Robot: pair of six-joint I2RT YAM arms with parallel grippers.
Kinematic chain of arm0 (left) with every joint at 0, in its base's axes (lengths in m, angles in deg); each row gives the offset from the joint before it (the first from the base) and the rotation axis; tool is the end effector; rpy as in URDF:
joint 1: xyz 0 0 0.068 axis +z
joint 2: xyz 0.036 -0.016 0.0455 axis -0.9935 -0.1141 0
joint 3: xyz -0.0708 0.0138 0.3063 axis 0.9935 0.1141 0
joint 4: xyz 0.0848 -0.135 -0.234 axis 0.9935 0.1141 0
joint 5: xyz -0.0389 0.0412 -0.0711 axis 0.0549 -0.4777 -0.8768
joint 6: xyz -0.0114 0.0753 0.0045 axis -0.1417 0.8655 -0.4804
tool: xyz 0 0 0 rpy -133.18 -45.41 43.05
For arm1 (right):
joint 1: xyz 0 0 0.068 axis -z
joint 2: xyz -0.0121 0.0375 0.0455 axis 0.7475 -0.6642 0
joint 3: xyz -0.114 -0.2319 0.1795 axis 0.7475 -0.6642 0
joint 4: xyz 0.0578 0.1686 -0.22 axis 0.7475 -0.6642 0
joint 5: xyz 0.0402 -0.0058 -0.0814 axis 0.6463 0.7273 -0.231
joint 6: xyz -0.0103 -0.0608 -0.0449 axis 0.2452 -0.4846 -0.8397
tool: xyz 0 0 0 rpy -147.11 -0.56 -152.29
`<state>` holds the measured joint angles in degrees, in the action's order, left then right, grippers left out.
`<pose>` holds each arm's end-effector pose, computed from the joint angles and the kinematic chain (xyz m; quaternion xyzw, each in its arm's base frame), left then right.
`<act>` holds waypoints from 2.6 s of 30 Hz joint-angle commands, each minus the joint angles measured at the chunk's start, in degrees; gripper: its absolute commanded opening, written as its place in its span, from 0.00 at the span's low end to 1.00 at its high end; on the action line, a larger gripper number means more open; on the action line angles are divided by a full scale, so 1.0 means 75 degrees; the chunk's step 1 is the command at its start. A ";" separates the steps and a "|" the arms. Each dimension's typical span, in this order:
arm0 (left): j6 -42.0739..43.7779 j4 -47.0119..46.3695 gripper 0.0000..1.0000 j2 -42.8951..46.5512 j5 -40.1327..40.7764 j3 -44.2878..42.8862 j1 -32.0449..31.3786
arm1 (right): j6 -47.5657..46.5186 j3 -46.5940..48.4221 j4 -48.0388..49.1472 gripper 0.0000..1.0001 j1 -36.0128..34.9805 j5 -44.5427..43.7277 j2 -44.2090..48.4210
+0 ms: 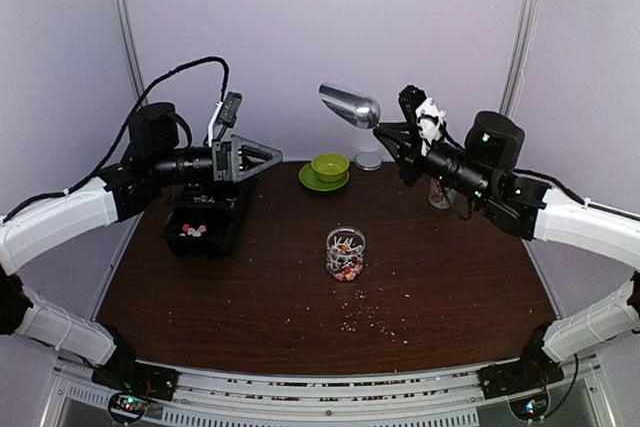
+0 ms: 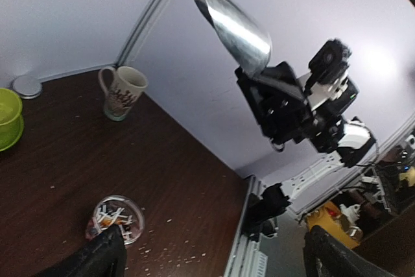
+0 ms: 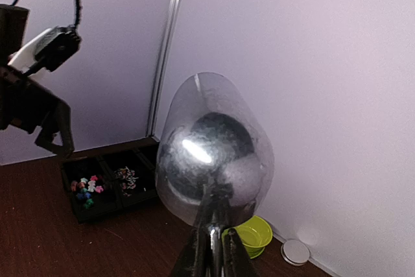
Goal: Pack the candies
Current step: Move the box lid to the center of the board.
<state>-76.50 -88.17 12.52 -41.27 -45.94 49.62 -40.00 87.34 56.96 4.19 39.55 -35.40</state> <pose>0.2471 -0.2192 0.3982 0.2023 0.6988 -0.6027 0.3279 0.2314 0.2393 0.4113 -0.3867 0.5503 0.2329 0.7025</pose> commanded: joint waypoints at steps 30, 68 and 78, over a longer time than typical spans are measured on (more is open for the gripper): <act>0.3575 0.4966 0.98 0.1535 0.5187 0.0195 0.0180 | 0.4552 0.9555 -0.6740 0.00 0.3037 -0.1270 -0.8569; 0.3498 0.4859 0.98 0.1496 0.5241 -0.0212 0.0176 | 0.8658 1.0843 -0.5701 0.00 0.3741 0.0135 -1.0798; 0.3482 0.4824 0.98 0.1351 0.5206 -0.0304 0.0178 | 0.8570 1.0784 -0.6176 0.00 0.3654 0.0612 -1.0726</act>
<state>-50.34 -50.12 22.91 -2.50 -46.62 50.52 24.31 167.40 14.08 31.91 42.31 -115.92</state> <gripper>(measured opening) 0.978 0.090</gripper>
